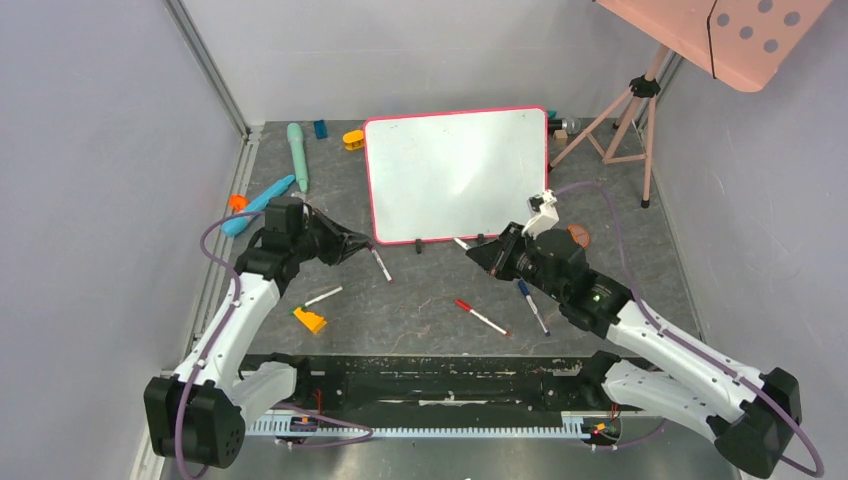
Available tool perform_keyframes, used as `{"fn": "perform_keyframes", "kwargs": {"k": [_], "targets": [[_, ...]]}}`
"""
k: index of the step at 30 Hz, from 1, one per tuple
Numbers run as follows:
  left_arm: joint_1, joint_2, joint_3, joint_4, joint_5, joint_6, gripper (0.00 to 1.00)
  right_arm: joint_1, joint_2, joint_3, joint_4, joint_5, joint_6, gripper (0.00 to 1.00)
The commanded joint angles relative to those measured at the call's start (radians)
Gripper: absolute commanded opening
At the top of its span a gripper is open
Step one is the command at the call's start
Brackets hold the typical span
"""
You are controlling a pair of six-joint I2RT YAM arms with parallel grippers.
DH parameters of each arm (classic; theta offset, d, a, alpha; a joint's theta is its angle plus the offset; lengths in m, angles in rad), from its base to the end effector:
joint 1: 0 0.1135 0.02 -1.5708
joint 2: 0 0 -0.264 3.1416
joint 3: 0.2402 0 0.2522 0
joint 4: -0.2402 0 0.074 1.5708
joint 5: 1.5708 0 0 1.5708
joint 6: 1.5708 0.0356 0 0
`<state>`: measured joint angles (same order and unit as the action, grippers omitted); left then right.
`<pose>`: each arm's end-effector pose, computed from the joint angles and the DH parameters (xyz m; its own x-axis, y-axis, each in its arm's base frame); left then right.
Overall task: Write a sentence on the whiteboard
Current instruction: Place the pen cap at the center of the board.
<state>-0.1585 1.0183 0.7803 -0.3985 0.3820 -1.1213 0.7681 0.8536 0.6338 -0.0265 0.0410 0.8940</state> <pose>0.2149 -0.0478 0.2752 -0.6536 -0.7419 -0.1499 -0.3364 0.4621 -0.8206 0.1484 0.1413 0.2909 -0.6287 0.4757 -0.6152 -0.2801 0.5994 0.7498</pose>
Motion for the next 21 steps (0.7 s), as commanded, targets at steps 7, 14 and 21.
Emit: {"fn": "perform_keyframes", "kwargs": {"k": [7,14,21], "targets": [[-0.004,0.041,-0.102,-0.288,-0.196,0.265,0.04,0.000,0.223,0.309,-0.525,0.193,-0.141,0.00],[-0.004,0.140,-0.117,-0.246,-0.236,0.304,0.08,-0.001,0.347,0.423,-0.758,0.264,-0.103,0.00],[-0.017,0.272,-0.115,-0.173,-0.234,0.285,0.09,-0.001,0.276,0.345,-0.716,0.265,-0.018,0.00]]}}
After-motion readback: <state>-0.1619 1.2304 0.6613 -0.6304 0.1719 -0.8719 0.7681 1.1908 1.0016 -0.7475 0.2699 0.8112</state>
